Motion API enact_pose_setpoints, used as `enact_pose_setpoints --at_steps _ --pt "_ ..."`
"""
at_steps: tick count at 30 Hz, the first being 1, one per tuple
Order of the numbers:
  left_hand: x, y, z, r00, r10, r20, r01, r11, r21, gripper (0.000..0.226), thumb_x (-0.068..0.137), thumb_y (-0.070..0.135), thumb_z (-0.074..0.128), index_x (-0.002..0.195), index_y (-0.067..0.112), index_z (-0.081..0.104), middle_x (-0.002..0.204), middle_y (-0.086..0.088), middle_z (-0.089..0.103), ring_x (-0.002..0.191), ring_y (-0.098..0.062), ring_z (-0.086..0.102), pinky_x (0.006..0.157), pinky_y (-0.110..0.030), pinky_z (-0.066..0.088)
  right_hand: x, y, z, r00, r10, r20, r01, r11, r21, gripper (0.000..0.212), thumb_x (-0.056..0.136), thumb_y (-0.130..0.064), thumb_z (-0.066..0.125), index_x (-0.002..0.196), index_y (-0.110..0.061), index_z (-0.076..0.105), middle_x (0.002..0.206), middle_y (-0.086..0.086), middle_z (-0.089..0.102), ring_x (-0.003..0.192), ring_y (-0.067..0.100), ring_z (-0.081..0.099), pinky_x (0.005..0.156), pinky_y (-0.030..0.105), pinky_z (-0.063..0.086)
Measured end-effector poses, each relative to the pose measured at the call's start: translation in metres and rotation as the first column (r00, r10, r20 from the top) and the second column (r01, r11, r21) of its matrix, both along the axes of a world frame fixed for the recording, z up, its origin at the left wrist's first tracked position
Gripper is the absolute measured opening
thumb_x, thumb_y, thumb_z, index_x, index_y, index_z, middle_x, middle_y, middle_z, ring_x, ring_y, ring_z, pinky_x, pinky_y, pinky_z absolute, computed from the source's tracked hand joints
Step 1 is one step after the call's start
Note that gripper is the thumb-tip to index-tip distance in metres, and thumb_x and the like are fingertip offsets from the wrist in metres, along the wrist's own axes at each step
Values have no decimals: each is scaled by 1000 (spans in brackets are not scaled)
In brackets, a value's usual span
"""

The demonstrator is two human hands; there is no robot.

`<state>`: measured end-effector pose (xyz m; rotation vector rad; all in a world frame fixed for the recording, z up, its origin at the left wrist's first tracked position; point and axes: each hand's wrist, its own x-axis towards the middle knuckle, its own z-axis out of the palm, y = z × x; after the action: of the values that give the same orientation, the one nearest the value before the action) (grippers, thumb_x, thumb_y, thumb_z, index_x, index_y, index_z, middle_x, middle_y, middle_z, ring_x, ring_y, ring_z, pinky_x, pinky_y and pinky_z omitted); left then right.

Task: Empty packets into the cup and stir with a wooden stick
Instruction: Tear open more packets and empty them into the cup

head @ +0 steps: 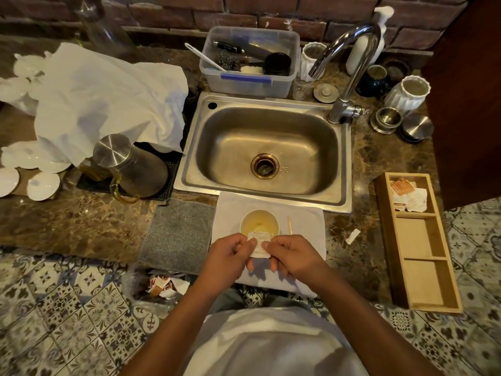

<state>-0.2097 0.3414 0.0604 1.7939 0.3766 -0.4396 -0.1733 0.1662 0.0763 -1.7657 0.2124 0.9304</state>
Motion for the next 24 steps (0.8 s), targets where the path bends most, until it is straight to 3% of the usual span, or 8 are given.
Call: enact_pose_setpoints --at_steps 7,14,24 --pt "1 -1 2 999 -5 -38 4 1000 -14 40 100 32 60 66 10 60 56 -15 64 43 -16 44 48 -26 38 0 -1 -4 1000 -1 -16 1 1000 1 41 100 -27 61 62 -12 65 48 2 60 38 14 44 41 26 37" --pt "0 -2 3 999 -23 -43 23 1000 2 44 100 33 60 61 13 58 50 -1 59 42 -14 42 49 -26 37 -1 -4 -6 1000 -11 -15 11 1000 -1 41 100 -28 61 62 -11 65 50 3 61 36 12 43 39 23 37" --pt "4 -5 4 998 -25 -60 25 1000 3 46 100 31 61 64 3 57 49 -4 57 40 -13 39 47 -25 35 0 -7 -7 999 -25 -32 25 1000 -6 43 100 -31 62 61 -12 65 48 3 59 37 13 42 42 26 36"
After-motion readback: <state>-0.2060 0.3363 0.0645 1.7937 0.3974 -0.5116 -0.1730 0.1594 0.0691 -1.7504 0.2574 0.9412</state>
